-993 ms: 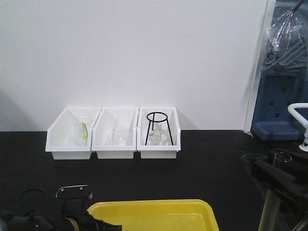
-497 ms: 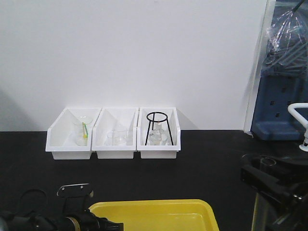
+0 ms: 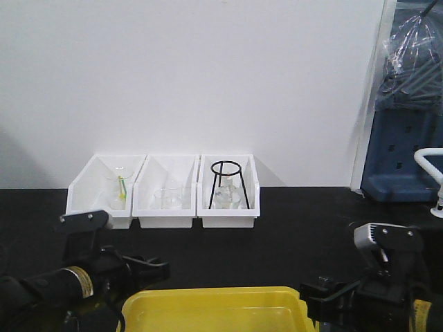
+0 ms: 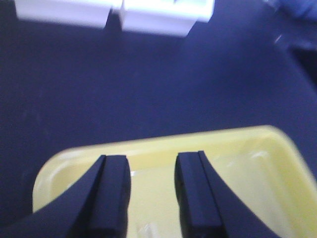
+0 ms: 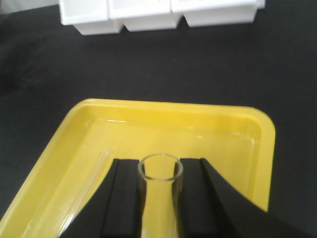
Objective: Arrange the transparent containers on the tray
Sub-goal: 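Lower the right gripper's tube into the tray beside the first and release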
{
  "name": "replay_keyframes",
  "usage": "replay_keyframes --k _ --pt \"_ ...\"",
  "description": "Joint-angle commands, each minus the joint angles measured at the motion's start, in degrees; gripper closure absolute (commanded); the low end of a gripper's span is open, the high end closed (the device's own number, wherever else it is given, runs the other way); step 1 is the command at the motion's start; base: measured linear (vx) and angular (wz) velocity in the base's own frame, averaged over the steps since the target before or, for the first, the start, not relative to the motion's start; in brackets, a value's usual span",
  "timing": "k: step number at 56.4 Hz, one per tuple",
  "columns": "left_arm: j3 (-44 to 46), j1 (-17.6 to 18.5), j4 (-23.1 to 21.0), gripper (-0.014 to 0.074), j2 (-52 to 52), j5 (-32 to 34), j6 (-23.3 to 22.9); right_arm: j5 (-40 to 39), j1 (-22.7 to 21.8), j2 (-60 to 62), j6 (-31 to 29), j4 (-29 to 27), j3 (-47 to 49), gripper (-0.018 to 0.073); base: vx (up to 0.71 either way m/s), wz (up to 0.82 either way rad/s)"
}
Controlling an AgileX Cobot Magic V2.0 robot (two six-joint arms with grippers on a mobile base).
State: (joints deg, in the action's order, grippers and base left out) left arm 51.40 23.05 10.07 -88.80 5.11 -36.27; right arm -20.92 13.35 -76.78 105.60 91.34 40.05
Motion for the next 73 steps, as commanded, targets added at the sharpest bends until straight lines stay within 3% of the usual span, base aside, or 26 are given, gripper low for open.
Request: replay_keyframes --k 1,10,36,44,53,65,73 --pt "1.59 0.13 0.12 0.0230 5.90 5.72 0.14 -1.70 -0.21 -3.84 -1.27 -5.01 4.07 0.0571 0.00 0.00" --pt "1.59 0.13 0.39 0.0230 9.57 6.38 0.53 -7.20 -0.21 -12.40 -1.97 -5.80 9.07 0.0571 0.00 0.00" --pt "1.59 0.13 0.43 0.0230 10.26 6.04 0.53 -5.53 -0.21 -27.02 -2.09 -10.70 14.32 0.0566 0.00 0.00" --pt "1.59 0.13 0.43 0.0230 10.26 6.04 0.53 -5.48 -0.21 -29.40 -2.13 -11.78 14.32 0.0527 0.00 0.00" --pt "1.59 0.13 0.37 0.0230 10.26 6.04 0.53 -5.42 -0.21 -31.22 -2.13 -12.09 14.32 0.0393 0.00 0.00" --pt "1.59 0.13 0.32 0.0230 10.26 6.04 0.53 -4.98 -0.21 -31.82 -2.20 -12.69 14.32 0.0111 0.00 0.00" --pt "1.59 0.13 0.32 0.0230 10.26 6.04 0.53 -5.04 -0.21 -31.82 -2.62 -13.57 14.32 -0.0008 0.00 0.00"
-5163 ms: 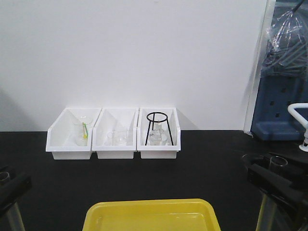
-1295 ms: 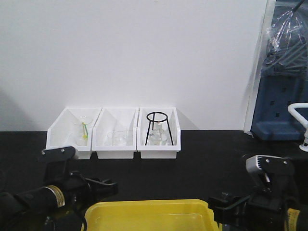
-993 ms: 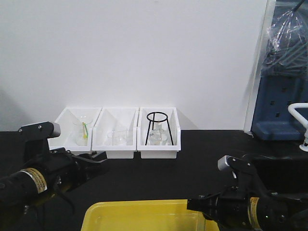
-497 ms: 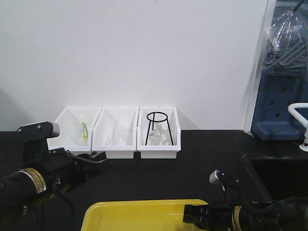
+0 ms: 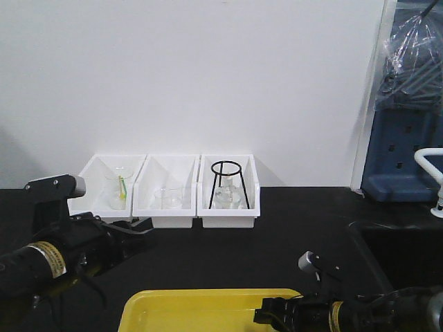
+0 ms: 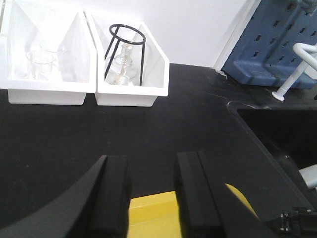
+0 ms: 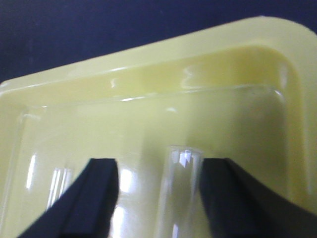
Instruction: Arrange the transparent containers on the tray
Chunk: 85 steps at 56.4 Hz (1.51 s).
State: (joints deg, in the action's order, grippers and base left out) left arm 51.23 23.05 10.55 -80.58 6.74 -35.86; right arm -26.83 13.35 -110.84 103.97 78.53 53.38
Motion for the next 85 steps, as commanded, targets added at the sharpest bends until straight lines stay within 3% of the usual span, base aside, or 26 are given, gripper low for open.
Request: replay_keyframes --k 1,10,19,26,35,37,43,50,56,66,76,85 --pt "1.76 0.13 -0.16 0.0230 2.04 4.41 0.12 0.78 -0.21 2.24 -0.99 -0.89 0.99 -0.0018 0.00 0.00" --pt "1.76 0.13 -0.12 0.0232 2.04 4.29 0.12 -2.20 -0.21 2.91 -2.03 -1.43 1.15 -0.0029 0.00 0.00" --pt "1.76 0.13 1.50 0.0259 2.24 1.30 0.12 -7.97 -0.21 6.72 -6.60 -1.80 2.03 0.0063 0.00 0.00" --pt "1.76 0.40 5.52 0.0349 2.93 -2.36 0.12 -8.08 -0.21 13.13 -8.60 -1.45 2.03 0.0251 0.00 0.00" --pt "1.76 0.39 10.38 0.0566 6.30 -6.28 0.12 -5.39 -0.21 23.22 -9.77 2.48 2.03 0.0575 0.00 0.00" --pt "1.76 0.39 11.72 0.0606 7.57 -7.28 0.12 -3.91 -0.21 25.74 -9.72 3.78 2.03 0.0573 0.00 0.00" --pt "1.71 0.39 14.63 0.0605 10.50 -11.46 0.12 -0.99 -0.21 31.81 -7.85 10.98 1.96 0.0572 0.00 0.00" --pt "0.92 0.39 16.45 0.0605 14.04 -20.12 1.91 0.29 -0.21 38.56 -0.19 24.20 1.64 0.0572 0.00 0.00" --pt "-3.17 0.41 14.76 0.0605 18.23 -22.45 8.53 0.99 -0.21 43.28 1.85 24.25 -1.06 0.0572 0.00 0.00" --pt "-15.37 0.41 8.41 0.0605 27.93 -18.04 14.97 4.20 -0.21 51.05 -1.04 24.25 -10.04 0.0572 0.00 0.00" --pt "-24.03 0.41 7.26 0.0605 38.67 -14.23 15.10 6.43 -0.21 57.71 -3.20 24.25 -17.22 0.0572 0.00 0.00" --pt "-26.38 0.41 7.31 0.0605 43.79 -13.67 15.10 7.87 -0.21 60.03 -3.64 24.20 -18.34 0.0572 0.00 0.00"
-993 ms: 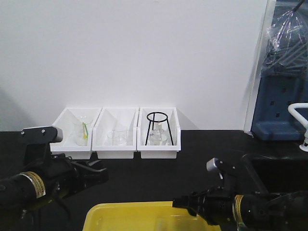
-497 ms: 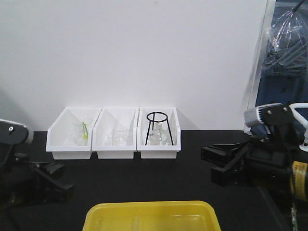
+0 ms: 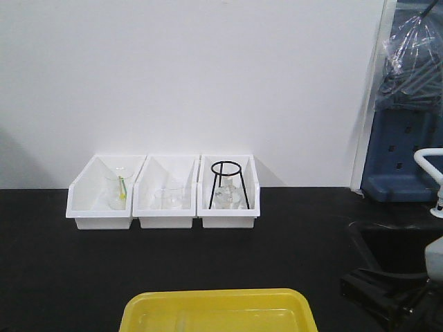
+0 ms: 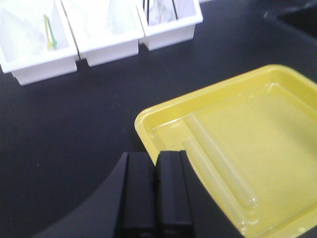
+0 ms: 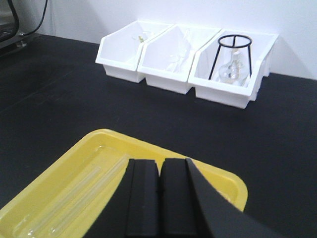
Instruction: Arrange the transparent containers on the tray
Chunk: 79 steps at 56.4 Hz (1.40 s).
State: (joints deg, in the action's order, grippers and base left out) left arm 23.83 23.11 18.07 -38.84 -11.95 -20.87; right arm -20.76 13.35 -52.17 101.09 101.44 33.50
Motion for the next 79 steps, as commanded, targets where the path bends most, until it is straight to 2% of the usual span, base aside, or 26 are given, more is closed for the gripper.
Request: replay_keyframes --k 1,39,47,51,56,61,63,69,73,79 --pt "0.94 0.35 -0.22 0.0605 2.44 5.02 0.11 1.80 -0.21 1.43 -0.71 1.29 1.54 0.0572 0.00 0.00" --pt "0.94 0.35 -0.22 0.0604 3.11 3.83 0.11 1.97 -0.21 1.55 -0.71 1.29 1.54 0.0572 0.00 0.00" --pt "0.94 0.23 -2.94 0.0604 3.11 3.51 0.33 1.97 -0.21 1.55 -0.71 1.29 1.54 0.0572 0.00 0.00" --pt "0.81 0.08 -8.89 0.0604 3.05 3.64 3.71 1.97 -0.21 1.55 -0.71 1.29 1.54 0.0572 0.00 0.00" --pt "-0.93 0.08 -18.07 0.0604 3.18 6.20 13.72 1.97 -0.21 1.55 -0.71 1.29 1.54 0.0572 0.00 0.00" --pt "-4.21 0.08 -23.73 0.0604 4.35 10.73 22.31 1.97 -0.21 1.55 -0.71 1.29 1.54 0.0572 0.00 0.00" --pt "-5.99 0.08 -24.64 0.0604 5.48 12.82 23.59 1.97 -0.21 1.55 -0.71 1.29 1.54 0.0572 0.00 0.00" --pt "-10.42 -0.89 -24.59 0.0604 11.03 14.98 23.65 1.97 -0.21 1.55 -0.71 1.29 1.54 0.0572 0.00 0.00" --pt "-13.69 -3.19 -24.59 0.0604 15.96 13.32 24.23 2.13 -0.21 1.55 -0.71 1.29 1.54 0.0572 0.00 0.00" --pt "-18.60 -8.58 -24.59 0.0604 23.45 10.70 25.08 2.13 -0.21 1.55 -0.71 1.29 1.54 0.0572 0.00 0.00"
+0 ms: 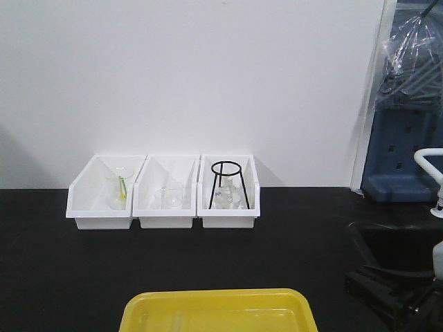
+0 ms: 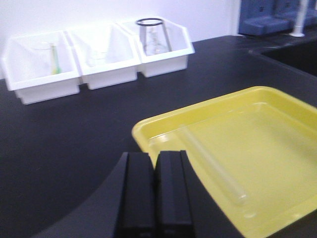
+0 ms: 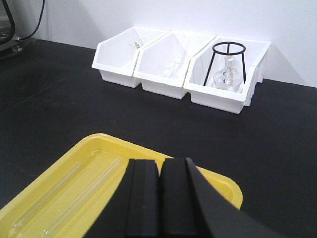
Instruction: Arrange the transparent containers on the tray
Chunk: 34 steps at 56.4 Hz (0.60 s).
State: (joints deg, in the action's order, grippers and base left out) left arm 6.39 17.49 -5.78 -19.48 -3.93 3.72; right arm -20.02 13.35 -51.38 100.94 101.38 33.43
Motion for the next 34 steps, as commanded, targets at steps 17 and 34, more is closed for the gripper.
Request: replay_keyframes --k 17,34 --pt "-10.07 -10.16 -0.41 0.0604 21.27 -3.78 1.69 1.39 -0.21 0.76 -0.56 1.34 1.61 0.0572 0.00 0.00" --pt "-10.07 -10.16 -0.79 0.0604 21.45 -4.76 4.01 1.39 -0.21 0.71 -0.56 1.34 1.61 0.0572 0.00 0.00"
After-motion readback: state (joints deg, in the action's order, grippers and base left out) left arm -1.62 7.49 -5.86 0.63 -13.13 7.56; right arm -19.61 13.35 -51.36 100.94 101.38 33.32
